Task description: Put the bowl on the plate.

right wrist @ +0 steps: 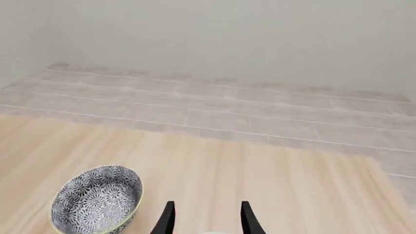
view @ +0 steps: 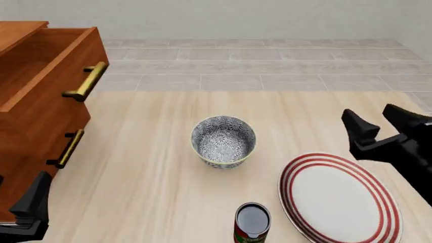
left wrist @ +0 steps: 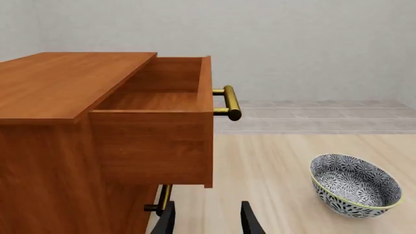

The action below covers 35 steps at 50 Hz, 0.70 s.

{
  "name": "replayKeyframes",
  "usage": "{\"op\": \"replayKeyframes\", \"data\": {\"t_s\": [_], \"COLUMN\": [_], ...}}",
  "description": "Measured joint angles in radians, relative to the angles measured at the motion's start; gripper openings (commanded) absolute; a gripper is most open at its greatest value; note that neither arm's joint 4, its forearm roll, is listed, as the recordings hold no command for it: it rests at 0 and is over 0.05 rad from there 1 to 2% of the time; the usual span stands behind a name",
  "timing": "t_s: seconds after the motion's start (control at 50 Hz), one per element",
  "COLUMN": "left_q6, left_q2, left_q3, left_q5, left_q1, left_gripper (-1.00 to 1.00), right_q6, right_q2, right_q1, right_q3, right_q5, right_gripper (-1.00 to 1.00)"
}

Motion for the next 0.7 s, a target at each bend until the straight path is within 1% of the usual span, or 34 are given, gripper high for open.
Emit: {"op": "replayKeyframes", "data": {"t_s": [0.18, 0.46, 0.7], "left_q6": [0.000, 0.000, 0.000], "left_q2": [0.000, 0.000, 0.000], "left_q3": [0.000, 0.000, 0.000], "left_q5": [0.000, 0.000, 0.000], "left_q1": [0.000, 0.000, 0.000], "left_gripper": [1.00, 1.00, 1.00], "right_q6": [-0.008, -0.063, -0.107], "right_q2": [0.160, 0.420, 0.594], "right_q1": [0.049, 0.141, 0.199], "right_q3": [-0.127, -0.303, -0.420], "right_q5": [0.024, 0.073, 0.134], "right_gripper": [1.00, 1.00, 1.00]}}
